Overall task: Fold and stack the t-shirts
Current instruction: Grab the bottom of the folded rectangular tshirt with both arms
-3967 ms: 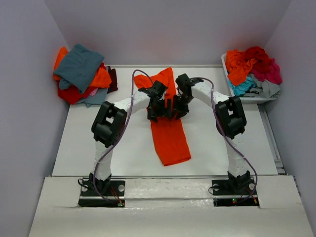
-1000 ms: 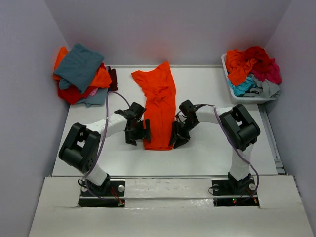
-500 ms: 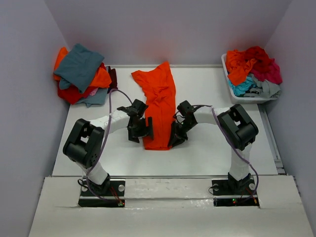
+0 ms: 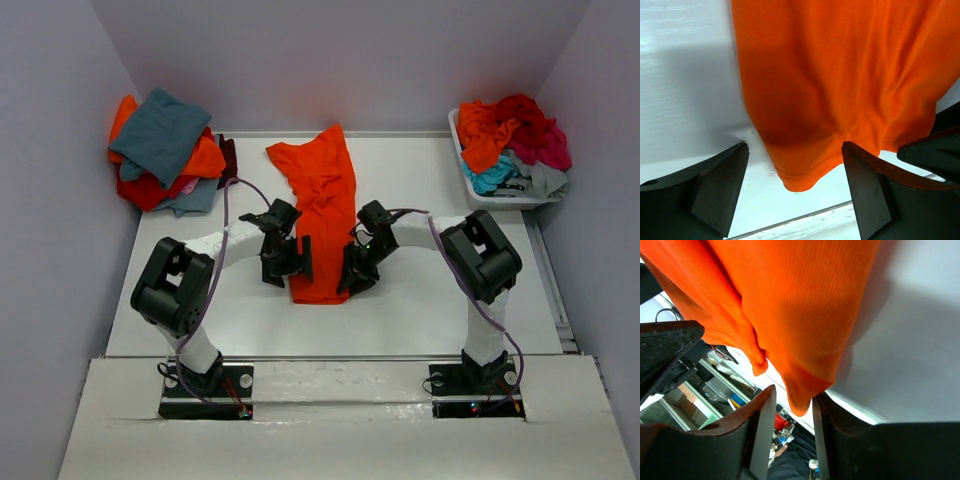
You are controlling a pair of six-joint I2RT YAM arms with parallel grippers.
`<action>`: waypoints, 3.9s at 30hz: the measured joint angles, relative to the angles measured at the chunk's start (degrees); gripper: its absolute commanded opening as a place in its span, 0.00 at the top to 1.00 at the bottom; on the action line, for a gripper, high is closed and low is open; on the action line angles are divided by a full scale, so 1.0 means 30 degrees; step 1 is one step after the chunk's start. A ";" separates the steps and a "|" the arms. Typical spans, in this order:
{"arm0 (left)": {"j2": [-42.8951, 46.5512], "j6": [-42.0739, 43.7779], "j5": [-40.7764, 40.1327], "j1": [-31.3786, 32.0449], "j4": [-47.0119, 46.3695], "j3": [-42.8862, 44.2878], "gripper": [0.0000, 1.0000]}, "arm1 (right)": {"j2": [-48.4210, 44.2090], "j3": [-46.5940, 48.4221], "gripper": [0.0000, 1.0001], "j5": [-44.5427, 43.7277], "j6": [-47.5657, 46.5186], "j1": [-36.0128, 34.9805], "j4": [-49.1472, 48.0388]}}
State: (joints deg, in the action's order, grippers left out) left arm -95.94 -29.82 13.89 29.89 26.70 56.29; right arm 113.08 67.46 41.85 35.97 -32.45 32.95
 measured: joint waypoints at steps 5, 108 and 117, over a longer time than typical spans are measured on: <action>-0.0255 0.0197 0.0204 0.0000 0.0109 0.0321 0.11 | 0.0357 0.0044 0.45 0.0721 -0.0204 -0.0058 0.0073; 0.1035 0.0488 -0.1581 0.0750 0.0189 -0.0896 0.11 | 0.2426 0.9763 0.93 0.0051 -0.0066 -0.0962 0.4998; 0.0852 0.0743 -0.1712 0.0758 0.0597 -0.0641 0.11 | 0.2426 0.9173 0.93 0.0051 -0.0058 -0.0962 0.4947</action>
State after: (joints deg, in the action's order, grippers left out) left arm -93.38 -27.59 8.75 32.16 28.49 54.37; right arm 120.36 94.98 42.00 35.79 -35.33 47.79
